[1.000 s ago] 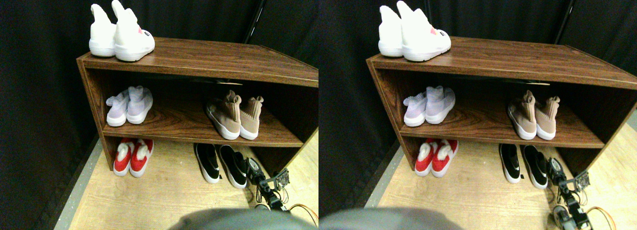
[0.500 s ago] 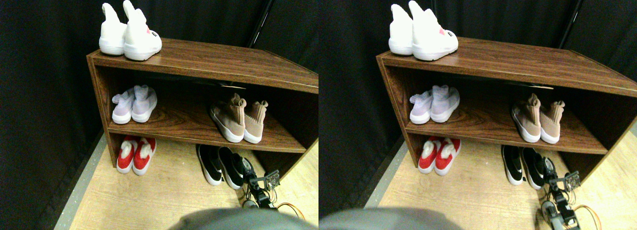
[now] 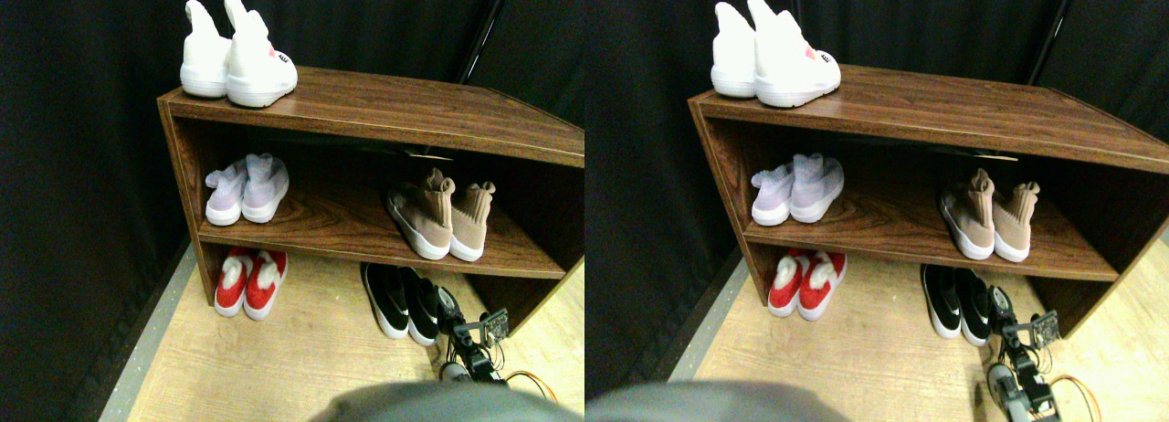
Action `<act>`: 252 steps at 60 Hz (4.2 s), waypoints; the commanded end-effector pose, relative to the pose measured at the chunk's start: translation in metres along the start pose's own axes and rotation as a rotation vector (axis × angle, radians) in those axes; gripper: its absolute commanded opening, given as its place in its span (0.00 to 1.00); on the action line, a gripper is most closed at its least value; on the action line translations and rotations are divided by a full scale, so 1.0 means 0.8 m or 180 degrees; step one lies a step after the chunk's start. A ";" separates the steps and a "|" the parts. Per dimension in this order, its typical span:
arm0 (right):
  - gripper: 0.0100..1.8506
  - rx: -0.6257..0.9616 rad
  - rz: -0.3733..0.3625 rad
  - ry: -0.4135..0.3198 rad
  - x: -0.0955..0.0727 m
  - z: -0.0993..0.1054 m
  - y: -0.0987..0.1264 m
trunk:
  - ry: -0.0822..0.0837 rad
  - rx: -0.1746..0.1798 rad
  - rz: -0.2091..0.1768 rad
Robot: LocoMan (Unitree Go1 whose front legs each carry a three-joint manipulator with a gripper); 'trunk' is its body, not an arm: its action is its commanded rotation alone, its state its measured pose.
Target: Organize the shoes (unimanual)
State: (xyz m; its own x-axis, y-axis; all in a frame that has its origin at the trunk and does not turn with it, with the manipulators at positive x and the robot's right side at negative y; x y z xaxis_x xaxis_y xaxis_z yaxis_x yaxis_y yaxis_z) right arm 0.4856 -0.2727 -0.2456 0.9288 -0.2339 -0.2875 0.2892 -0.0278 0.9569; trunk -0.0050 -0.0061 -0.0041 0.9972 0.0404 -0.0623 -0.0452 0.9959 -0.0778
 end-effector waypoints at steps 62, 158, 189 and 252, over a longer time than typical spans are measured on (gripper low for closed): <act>0.03 -0.0484 0.0673 0.0299 -0.077 0.043 0.059 | -0.0120 0.0007 -0.0160; 0.03 -0.0890 0.1403 0.0734 -0.211 0.013 0.134 | -0.0374 0.0023 -0.0283; 0.03 -0.0858 0.1369 0.0678 -0.211 0.012 0.133 | -0.0347 0.0004 -0.0298; 0.78 -0.0916 0.1376 0.0604 -0.211 0.007 0.153 | -0.0356 0.0023 -0.0339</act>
State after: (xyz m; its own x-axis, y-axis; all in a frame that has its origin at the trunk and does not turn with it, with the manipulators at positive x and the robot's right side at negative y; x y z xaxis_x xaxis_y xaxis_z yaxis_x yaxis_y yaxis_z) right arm 0.3601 -0.2443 -0.0903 0.9973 0.0273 0.0686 -0.0735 0.2775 0.9579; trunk -0.0017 -0.0057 -0.0053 0.9968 -0.0548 0.0579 0.0576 0.9973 -0.0466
